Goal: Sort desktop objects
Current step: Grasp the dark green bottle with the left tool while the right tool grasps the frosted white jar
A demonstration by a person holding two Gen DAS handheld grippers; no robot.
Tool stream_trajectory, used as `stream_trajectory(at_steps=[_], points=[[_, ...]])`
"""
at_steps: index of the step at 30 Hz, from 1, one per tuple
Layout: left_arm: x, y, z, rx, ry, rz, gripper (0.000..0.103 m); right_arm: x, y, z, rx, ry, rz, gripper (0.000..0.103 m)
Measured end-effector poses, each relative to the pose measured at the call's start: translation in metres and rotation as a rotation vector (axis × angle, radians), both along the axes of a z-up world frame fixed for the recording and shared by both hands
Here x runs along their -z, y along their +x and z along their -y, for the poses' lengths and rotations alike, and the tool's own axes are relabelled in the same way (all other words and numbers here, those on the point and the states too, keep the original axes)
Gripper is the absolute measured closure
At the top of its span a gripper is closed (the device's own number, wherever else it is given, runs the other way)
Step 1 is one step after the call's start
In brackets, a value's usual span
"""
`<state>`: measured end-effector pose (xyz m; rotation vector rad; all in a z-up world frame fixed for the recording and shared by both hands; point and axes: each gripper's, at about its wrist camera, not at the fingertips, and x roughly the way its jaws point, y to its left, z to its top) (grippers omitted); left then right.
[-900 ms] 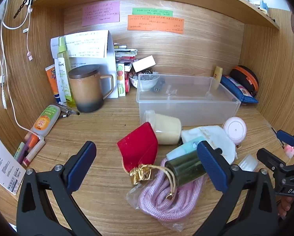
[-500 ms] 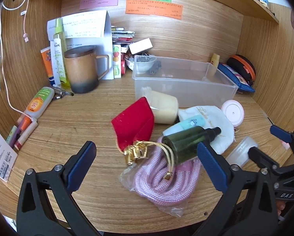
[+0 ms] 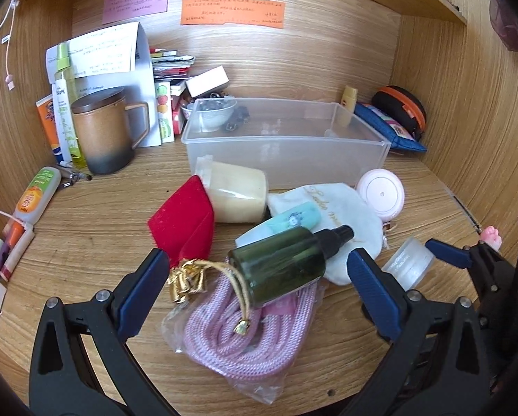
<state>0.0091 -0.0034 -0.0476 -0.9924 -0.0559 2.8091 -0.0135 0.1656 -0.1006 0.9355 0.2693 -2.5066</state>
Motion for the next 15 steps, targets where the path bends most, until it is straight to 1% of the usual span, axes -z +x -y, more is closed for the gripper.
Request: stream_trajectory(at_steps=[2, 4, 6, 11, 12, 14, 15], points=[[0.001, -0.003, -0.002, 0.009, 0.009, -0.005, 0.0, 0.002, 0.0, 0.001, -0.009, -0.002, 0.004, 0.001], [0.002, -0.006, -0.005, 0.016, 0.012, -0.008, 0.0, 0.003, -0.001, 0.003, -0.014, -0.005, 0.004, 0.004], [0.003, -0.008, -0.009, 0.019, 0.0, -0.012, 0.0, 0.005, -0.002, 0.003, -0.017, -0.007, 0.01, 0.012], [0.008, -0.012, -0.015, 0.016, -0.022, -0.008, 0.0, 0.011, -0.007, 0.001, -0.019, -0.013, 0.042, 0.021], [0.01, -0.013, -0.015, 0.014, -0.023, -0.005, 0.002, 0.012, -0.008, 0.0, -0.02, -0.017, 0.047, 0.022], [0.013, -0.015, -0.014, 0.015, -0.019, 0.012, 0.016, 0.013, -0.008, 0.001, -0.019, -0.02, 0.05, 0.025], [0.015, -0.017, -0.013, 0.02, -0.008, 0.029, 0.018, 0.014, -0.008, 0.001, -0.021, -0.018, 0.049, 0.027]])
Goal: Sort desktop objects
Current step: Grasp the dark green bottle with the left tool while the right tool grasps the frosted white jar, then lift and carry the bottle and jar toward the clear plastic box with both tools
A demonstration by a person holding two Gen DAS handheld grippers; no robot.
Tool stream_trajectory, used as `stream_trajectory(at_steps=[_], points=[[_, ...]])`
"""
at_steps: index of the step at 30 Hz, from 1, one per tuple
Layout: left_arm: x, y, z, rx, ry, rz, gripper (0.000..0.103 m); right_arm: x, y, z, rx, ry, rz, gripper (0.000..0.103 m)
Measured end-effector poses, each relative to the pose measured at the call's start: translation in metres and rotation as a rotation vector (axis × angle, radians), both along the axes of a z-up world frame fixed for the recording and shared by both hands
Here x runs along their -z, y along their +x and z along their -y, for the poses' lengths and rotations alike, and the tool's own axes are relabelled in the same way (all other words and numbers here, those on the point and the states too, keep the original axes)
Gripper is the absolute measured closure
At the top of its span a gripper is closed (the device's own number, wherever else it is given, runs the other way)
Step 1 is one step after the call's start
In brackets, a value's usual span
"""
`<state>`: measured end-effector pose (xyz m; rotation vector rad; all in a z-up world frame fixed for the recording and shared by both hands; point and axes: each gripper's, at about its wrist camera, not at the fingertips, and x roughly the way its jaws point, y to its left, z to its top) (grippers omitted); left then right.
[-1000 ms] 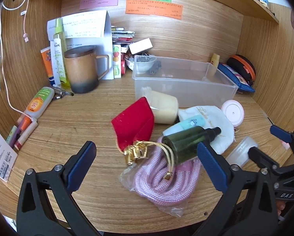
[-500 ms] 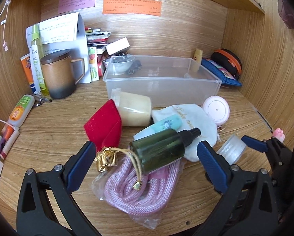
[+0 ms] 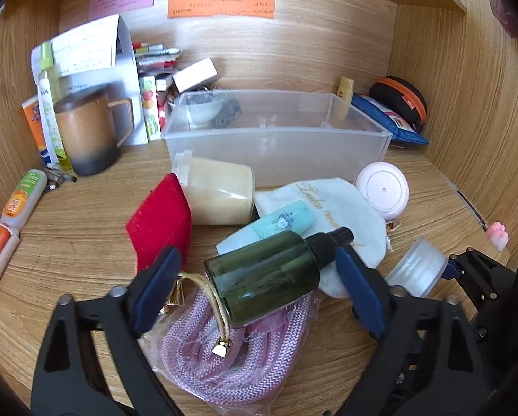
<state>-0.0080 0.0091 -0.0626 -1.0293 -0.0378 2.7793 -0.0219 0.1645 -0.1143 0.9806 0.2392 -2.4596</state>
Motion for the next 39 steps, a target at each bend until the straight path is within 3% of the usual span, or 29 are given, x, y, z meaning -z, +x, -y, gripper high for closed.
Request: stream_trajectory(at_steps=[5, 10, 14, 24, 39], points=[[0.005, -0.002, 0.002, -0.002, 0.021, 0.015, 0.019, 0.001, 0.001, 0.001, -0.002, 0.012, -0.013, 0.029], [0.007, 0.0, 0.001, 0.004, 0.018, 0.013, 0.022, 0.0, 0.001, 0.0, -0.007, 0.006, -0.009, 0.042], [0.007, 0.0, -0.001, 0.026, 0.036, 0.02, 0.033, 0.001, 0.0, -0.002, -0.005, -0.006, -0.004, 0.041], [0.002, 0.001, -0.004, 0.02, 0.028, 0.01, 0.039, -0.005, 0.001, -0.012, 0.019, -0.018, -0.024, 0.042], [-0.02, 0.005, -0.004, 0.007, 0.027, -0.048, 0.039, -0.023, 0.001, -0.022, 0.033, -0.024, -0.071, 0.042]])
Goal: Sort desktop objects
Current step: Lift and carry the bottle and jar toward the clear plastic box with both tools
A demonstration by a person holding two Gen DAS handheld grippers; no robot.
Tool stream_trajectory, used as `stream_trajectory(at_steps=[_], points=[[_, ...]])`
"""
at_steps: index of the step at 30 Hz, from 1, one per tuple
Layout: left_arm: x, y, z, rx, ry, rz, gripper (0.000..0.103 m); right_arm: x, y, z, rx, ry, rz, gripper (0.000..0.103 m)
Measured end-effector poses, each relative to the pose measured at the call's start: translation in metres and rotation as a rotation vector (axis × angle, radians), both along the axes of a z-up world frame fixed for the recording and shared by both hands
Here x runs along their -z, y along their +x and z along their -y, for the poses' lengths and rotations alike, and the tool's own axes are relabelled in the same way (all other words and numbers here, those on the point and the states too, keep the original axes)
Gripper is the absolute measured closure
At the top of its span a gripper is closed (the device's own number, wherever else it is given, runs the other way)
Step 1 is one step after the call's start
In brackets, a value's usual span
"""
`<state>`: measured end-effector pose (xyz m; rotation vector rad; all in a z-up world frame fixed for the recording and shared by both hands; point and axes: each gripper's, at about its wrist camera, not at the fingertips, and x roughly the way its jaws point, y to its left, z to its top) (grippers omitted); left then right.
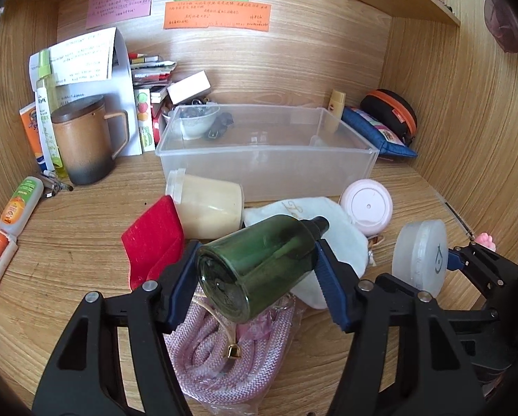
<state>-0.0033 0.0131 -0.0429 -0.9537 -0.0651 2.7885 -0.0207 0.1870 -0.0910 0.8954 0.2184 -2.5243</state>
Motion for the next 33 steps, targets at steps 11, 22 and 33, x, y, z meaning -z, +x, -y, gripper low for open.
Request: stream_trajectory(at_steps=[11, 22, 33], points=[[-0.021, -0.006, 0.003, -0.006, 0.003, -0.034, 0.039, -0.025, -0.007, -0.007, 0.011, -0.008, -0.056, 0.042], [-0.043, -0.019, 0.019, -0.04, 0.002, -0.068, 0.039, -0.054, -0.02, 0.002, -0.007, -0.023, -0.116, 0.042], [-0.021, -0.027, 0.035, -0.026, 0.037, 0.038, 0.039, -0.05, -0.04, 0.008, -0.019, -0.007, -0.1, 0.042]])
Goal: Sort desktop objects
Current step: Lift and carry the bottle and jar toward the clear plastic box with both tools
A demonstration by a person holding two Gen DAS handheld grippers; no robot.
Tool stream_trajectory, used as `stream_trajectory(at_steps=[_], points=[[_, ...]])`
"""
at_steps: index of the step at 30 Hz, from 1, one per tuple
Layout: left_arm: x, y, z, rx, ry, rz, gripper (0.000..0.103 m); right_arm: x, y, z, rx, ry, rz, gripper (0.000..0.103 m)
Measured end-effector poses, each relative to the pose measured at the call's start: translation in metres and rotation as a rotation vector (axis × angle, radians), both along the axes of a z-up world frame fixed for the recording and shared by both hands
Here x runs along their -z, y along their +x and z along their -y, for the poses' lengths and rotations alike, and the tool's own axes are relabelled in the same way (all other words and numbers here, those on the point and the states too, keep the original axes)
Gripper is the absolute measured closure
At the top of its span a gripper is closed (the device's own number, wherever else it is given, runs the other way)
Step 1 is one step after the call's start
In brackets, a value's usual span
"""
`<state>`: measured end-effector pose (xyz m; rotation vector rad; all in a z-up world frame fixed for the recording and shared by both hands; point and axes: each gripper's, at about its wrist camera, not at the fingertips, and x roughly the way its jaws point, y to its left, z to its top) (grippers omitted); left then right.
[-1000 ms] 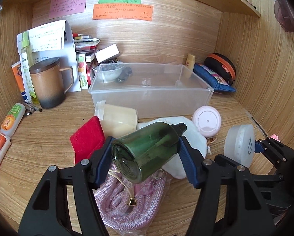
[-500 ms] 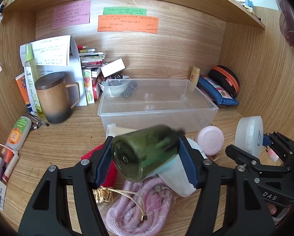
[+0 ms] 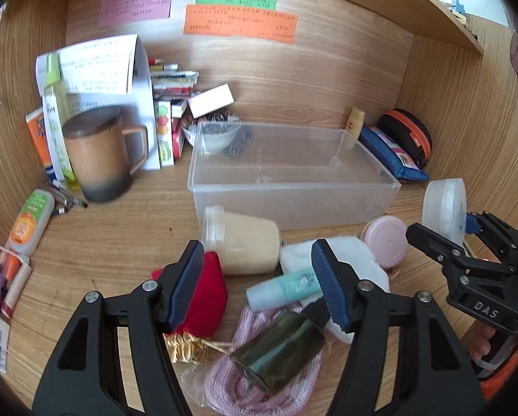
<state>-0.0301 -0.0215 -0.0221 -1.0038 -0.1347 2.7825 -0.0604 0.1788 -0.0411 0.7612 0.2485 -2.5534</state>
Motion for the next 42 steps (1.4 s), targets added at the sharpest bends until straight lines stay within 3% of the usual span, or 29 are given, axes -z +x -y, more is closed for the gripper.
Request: stream_trajectory(at_steps=[10, 21, 23, 31, 42], points=[[0.016, 0.022, -0.019, 0.073, -0.012, 0.046, 0.033, 0.011, -0.005, -0.004, 0.002, -0.005, 0.044, 0.042], [0.054, 0.015, -0.014, 0.04, -0.005, 0.136, 0.033, 0.012, 0.004, -0.003, -0.017, 0.001, 0.043, 0.042], [0.054, 0.015, -0.014, 0.036, 0.002, 0.128, 0.042, 0.012, 0.005, -0.002, -0.022, -0.001, 0.047, 0.042], [0.044, 0.015, -0.01, 0.034, 0.013, 0.099, 0.042, 0.015, 0.012, 0.01, -0.052, 0.011, 0.055, 0.042], [0.002, 0.005, 0.003, 0.026, 0.046, -0.002, 0.042, -0.006, 0.013, 0.019, -0.08, 0.004, 0.011, 0.042]])
